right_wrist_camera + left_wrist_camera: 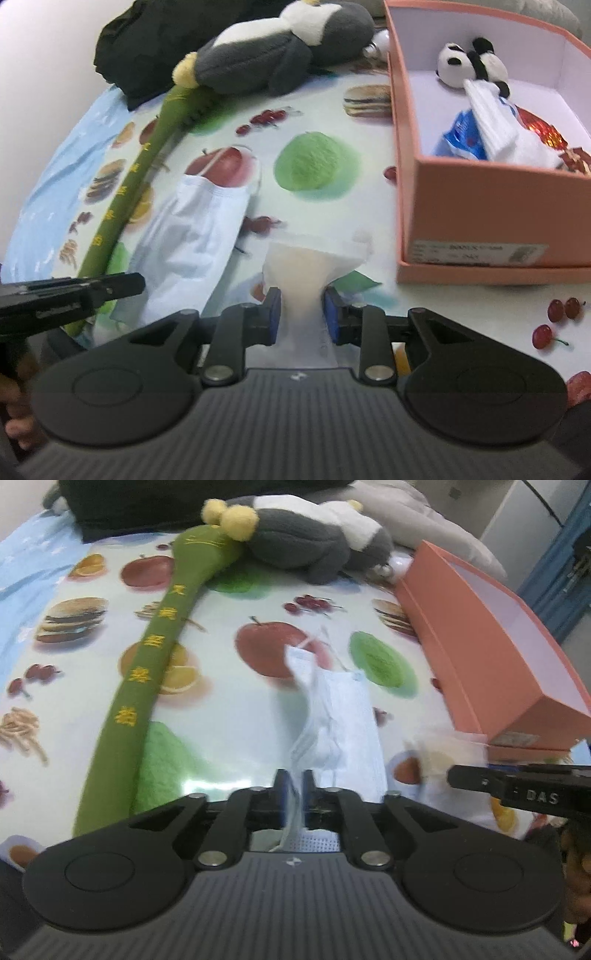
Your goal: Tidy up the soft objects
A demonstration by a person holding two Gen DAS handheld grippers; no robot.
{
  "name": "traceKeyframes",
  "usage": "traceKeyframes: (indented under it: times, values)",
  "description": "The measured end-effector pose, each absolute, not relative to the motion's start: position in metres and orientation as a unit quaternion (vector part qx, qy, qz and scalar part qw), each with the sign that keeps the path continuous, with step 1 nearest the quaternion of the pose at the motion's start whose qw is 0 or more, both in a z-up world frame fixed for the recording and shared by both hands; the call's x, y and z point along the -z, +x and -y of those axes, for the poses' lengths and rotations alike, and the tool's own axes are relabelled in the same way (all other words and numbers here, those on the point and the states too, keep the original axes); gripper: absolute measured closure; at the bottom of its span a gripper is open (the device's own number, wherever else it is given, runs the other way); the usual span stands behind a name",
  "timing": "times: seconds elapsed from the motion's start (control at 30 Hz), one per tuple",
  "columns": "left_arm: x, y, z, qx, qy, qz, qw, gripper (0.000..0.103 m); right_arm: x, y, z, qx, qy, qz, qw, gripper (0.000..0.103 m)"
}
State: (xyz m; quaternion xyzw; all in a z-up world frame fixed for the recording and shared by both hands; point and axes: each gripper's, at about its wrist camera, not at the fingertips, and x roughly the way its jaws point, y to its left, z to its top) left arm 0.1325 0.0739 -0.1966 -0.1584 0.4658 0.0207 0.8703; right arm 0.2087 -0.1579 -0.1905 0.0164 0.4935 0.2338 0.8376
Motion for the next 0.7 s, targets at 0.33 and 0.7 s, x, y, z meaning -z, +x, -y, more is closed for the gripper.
traceKeyframes:
  times: [0.33,0.7]
  values:
    - [0.194,0.142,-0.055,0.005,-0.119,-0.460,0.880,0.026,0.192,0.204,0.169,-0.219,0.046,-0.479,0.849,0.037]
    - [0.211,0.157,-0.030,0.014,-0.052,-0.467,0.883,0.021,0.211,0.207,0.156,-0.230,0.015,-0.486,0.843,0.058]
